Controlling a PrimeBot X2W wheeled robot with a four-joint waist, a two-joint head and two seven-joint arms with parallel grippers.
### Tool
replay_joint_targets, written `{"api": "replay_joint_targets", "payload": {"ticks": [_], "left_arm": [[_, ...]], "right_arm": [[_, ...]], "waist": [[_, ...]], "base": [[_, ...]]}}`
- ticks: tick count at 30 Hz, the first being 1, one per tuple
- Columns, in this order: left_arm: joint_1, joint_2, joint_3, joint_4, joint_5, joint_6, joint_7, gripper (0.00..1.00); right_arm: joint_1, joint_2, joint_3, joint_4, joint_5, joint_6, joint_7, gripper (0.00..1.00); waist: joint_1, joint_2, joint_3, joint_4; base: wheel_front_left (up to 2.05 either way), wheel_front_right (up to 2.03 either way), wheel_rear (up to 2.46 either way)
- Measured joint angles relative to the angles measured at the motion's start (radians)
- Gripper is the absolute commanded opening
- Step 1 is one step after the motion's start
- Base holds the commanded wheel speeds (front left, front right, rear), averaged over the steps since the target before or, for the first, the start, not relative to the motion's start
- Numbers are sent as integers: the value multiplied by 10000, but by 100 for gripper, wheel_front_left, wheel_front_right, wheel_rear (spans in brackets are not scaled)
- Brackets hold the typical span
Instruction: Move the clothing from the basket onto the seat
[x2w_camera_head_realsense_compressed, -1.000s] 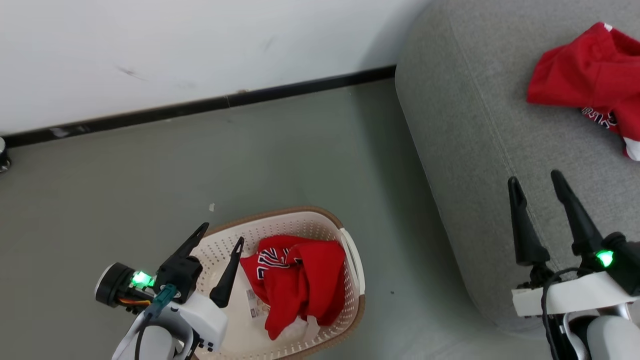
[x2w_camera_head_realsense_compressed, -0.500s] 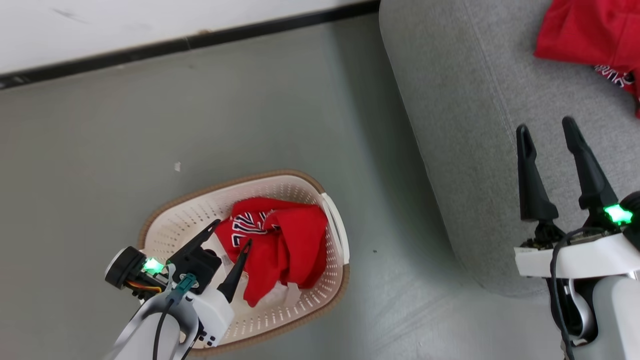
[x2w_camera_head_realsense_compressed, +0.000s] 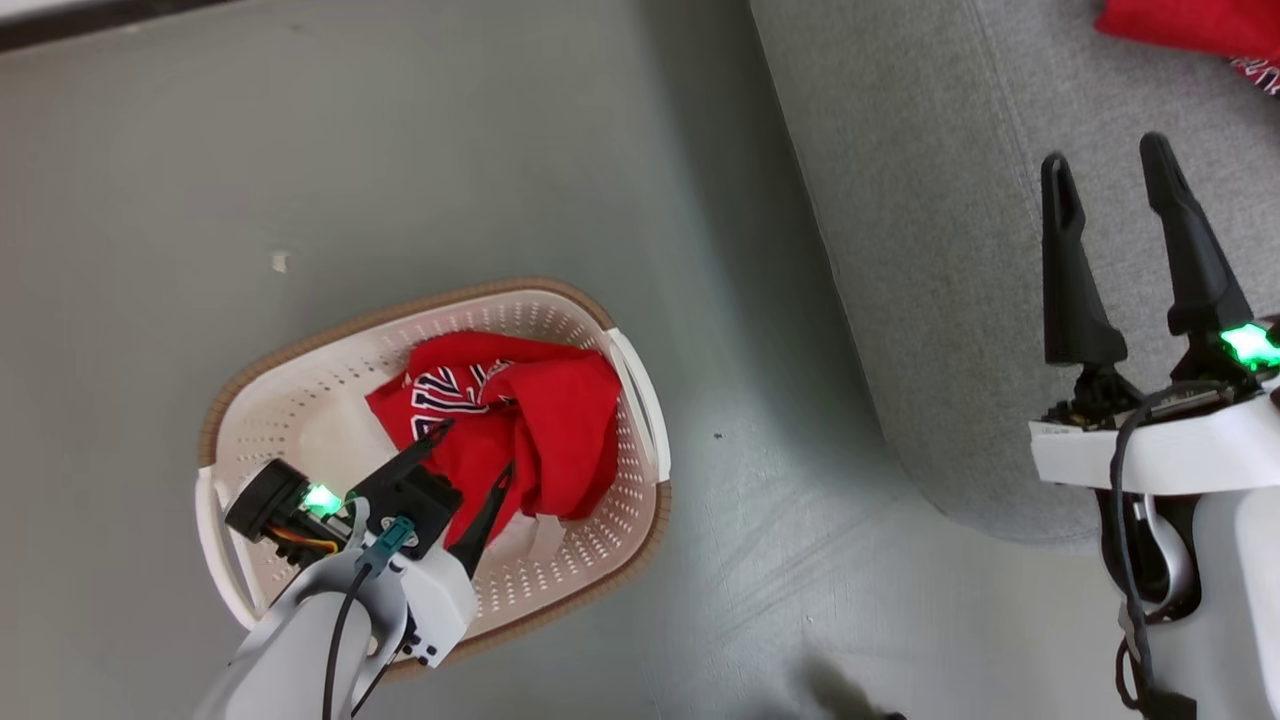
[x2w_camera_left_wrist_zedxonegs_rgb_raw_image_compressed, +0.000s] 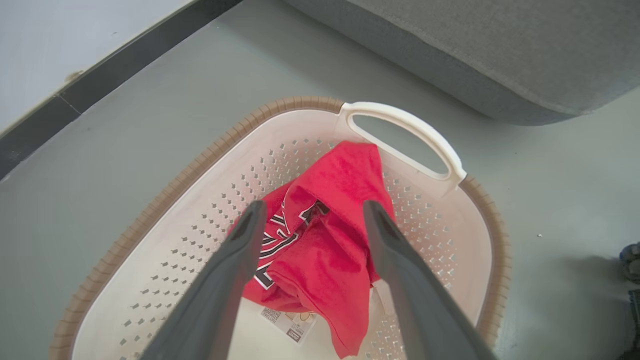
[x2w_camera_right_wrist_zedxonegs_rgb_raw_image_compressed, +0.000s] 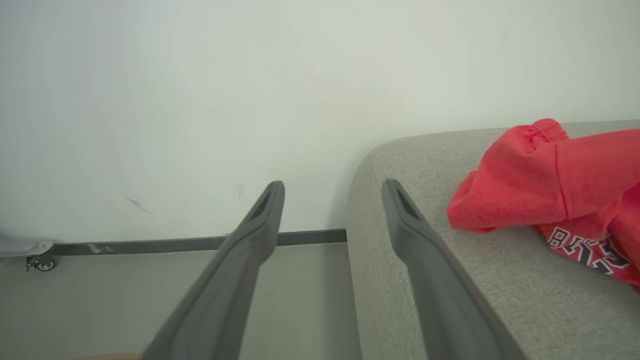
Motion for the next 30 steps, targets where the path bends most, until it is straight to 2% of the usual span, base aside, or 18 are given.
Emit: {"api": "replay_joint_targets", "payload": {"ticks": [11, 30], "left_arm": [[-476, -86, -148, 782, 12, -125, 100, 100], [-1917, 140, 94, 1383, 86, -127, 31, 100]], "right_arm": [[-730, -2, 125, -50, 130, 0, 0, 100], [-1461, -4, 255, -48, 483, 0, -2, 100]], "waist": [[0, -1, 908, -337], [0, -1, 2020, -867]], "base": [[0, 0, 0], [0, 0, 0]]}}
